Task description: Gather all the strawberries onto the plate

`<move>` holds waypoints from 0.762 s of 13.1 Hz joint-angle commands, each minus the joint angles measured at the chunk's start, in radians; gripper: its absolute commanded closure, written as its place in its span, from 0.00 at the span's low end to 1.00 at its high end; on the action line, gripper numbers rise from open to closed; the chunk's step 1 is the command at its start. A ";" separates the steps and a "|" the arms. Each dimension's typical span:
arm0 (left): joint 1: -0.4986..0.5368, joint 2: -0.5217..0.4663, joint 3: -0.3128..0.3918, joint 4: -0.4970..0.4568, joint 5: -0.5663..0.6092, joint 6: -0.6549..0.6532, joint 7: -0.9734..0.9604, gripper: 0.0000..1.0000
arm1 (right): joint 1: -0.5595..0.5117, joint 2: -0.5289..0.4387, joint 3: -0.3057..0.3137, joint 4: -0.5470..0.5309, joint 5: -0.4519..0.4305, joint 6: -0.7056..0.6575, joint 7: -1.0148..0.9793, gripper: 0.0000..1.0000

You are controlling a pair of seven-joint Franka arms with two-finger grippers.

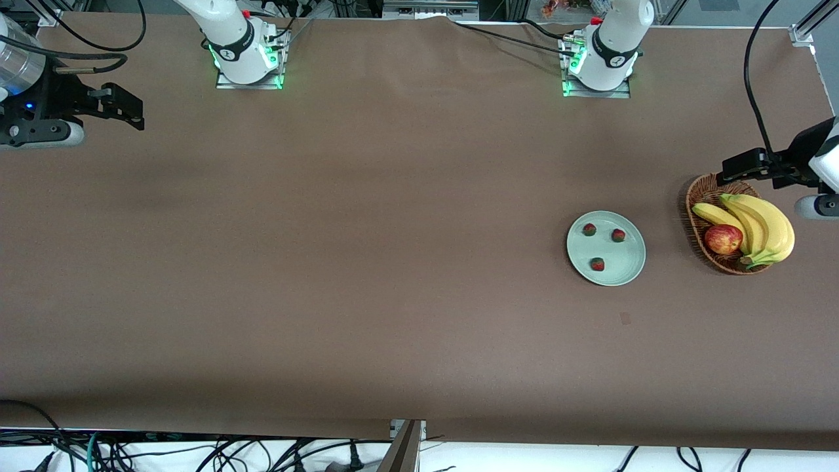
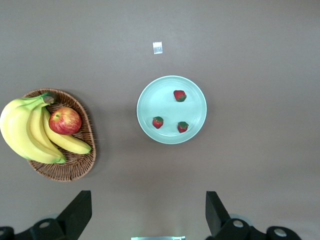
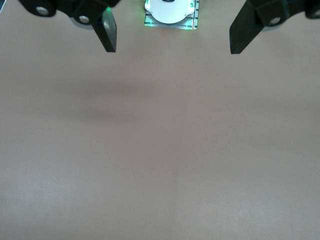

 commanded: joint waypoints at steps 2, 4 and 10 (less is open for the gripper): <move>-0.174 -0.162 0.178 -0.116 -0.026 0.063 -0.012 0.00 | -0.006 -0.001 0.010 0.002 -0.007 -0.004 0.018 0.00; -0.291 -0.334 0.280 -0.338 -0.054 0.139 -0.002 0.00 | -0.006 -0.001 0.008 0.002 -0.005 -0.002 0.019 0.00; -0.280 -0.283 0.282 -0.307 -0.064 0.152 -0.007 0.00 | -0.007 0.003 0.005 0.002 -0.001 -0.002 0.005 0.00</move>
